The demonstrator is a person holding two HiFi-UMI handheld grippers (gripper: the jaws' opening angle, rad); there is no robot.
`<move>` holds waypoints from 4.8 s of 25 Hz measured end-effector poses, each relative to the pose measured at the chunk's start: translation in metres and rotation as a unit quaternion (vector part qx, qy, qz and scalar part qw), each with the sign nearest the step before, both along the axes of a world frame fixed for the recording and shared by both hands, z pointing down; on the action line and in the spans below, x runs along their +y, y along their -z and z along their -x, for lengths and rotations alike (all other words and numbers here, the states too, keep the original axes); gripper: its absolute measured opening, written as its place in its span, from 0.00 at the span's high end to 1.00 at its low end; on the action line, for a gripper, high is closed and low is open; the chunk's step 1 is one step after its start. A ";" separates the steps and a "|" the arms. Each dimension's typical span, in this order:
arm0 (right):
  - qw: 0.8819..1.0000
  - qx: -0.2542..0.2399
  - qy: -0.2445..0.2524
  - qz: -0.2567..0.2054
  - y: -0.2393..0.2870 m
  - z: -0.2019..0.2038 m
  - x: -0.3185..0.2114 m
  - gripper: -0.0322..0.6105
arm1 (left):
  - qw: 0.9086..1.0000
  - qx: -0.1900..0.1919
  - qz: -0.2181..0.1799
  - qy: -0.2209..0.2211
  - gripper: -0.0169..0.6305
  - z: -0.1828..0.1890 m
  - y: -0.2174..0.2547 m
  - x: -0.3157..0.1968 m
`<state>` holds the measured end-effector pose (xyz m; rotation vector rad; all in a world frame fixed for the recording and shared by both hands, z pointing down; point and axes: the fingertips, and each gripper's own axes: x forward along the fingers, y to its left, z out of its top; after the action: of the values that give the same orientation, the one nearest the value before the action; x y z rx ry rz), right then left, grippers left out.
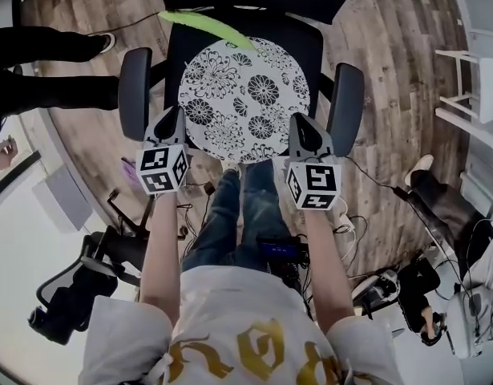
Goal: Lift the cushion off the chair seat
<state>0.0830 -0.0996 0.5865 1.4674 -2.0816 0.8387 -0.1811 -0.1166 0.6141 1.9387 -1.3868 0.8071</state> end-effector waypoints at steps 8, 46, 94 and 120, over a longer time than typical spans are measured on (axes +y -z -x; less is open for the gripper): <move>0.999 0.026 0.018 0.024 -0.040 0.007 -0.004 0.93 | 0.999 -0.018 0.028 0.011 0.96 0.006 -0.034 -0.001; 0.974 0.180 -0.013 0.139 -0.210 -0.044 -0.026 0.59 | 0.986 -0.082 0.140 0.036 0.69 0.045 -0.172 0.017; 0.985 0.079 0.004 0.151 -0.158 -0.014 -0.030 0.91 | 0.986 -0.039 0.161 0.020 0.95 0.022 -0.122 0.012; 0.992 0.011 -0.077 0.100 -0.025 -0.039 -0.025 0.91 | 0.995 0.000 0.095 -0.018 0.95 -0.001 0.008 -0.018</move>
<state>0.1224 -0.1242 0.6114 1.5343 -1.8257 1.0516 -0.1801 -0.1350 0.6062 1.8206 -1.2307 0.9223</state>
